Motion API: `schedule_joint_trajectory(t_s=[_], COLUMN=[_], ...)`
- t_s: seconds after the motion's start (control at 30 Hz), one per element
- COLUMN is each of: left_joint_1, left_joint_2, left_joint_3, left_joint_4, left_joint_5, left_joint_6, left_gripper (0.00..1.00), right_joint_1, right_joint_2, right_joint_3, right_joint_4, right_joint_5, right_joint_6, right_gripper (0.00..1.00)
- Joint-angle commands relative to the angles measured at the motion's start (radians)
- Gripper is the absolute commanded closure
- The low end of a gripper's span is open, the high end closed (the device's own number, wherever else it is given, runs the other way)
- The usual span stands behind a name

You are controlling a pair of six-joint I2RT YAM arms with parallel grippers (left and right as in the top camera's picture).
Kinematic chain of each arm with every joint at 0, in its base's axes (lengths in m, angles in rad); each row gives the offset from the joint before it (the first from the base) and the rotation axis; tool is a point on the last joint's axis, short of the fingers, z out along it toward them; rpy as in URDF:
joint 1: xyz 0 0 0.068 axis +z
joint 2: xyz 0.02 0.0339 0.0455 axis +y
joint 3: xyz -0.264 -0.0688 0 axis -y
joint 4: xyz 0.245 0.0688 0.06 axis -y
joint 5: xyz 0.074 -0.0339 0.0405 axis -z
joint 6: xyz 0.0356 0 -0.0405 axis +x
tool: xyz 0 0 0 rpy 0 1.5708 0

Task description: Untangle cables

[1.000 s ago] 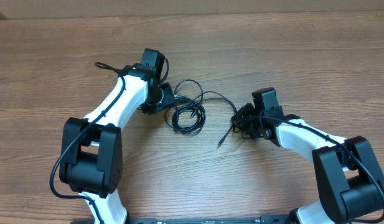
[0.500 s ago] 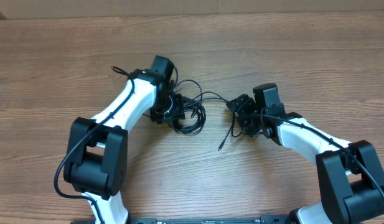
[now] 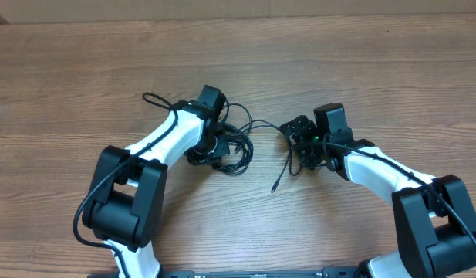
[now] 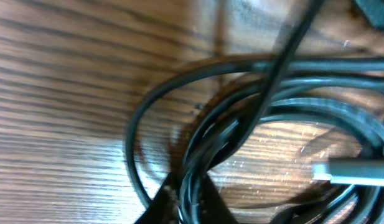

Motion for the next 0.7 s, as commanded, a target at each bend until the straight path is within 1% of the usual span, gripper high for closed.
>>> schedule_joint_trajectory(t_s=[0.0, 0.13, 0.23, 0.3, 0.43, 0.5, 0.57, 0.67], left_joint_1=[0.001, 0.013, 0.014, 0.013, 0.013, 0.013, 0.013, 0.013], left_joint_2=[-0.012, -0.012, -0.012, -0.012, -0.012, -0.012, -0.012, -0.012], left_joint_3=[-0.022, 0.01, 0.043, 0.063, 0.095, 0.111, 0.123, 0.125], left_joint_4=[0.022, 0.049, 0.089, 0.097, 0.087, 0.079, 0.071, 0.061], left_joint_5=[-0.109, -0.185, -0.198, -0.198, -0.192, -0.19, -0.19, -0.188], left_joint_6=[0.031, 0.128, 0.265, 0.323, 0.332, 0.33, 0.319, 0.281], left_gripper=[0.96, 0.96, 0.96, 0.95, 0.95, 0.93, 0.9, 0.78], right_joint_1=[-0.005, -0.005, -0.005, -0.005, -0.005, -0.005, -0.005, -0.005], right_joint_2=[0.026, 0.026, 0.026, 0.026, 0.026, 0.026, 0.026, 0.026], right_joint_3=[-0.021, -0.021, -0.021, -0.021, -0.021, -0.021, -0.021, -0.021], right_joint_4=[-0.028, -0.028, -0.028, -0.028, -0.028, -0.028, -0.027, -0.027], right_joint_5=[0.041, 0.038, 0.038, 0.038, 0.038, 0.038, 0.039, 0.041], right_joint_6=[-0.004, -0.008, -0.008, -0.008, -0.008, -0.008, -0.008, -0.008], right_gripper=[0.11, 0.06, 0.04, 0.02, 0.01, 0.0, 0.0, 0.0])
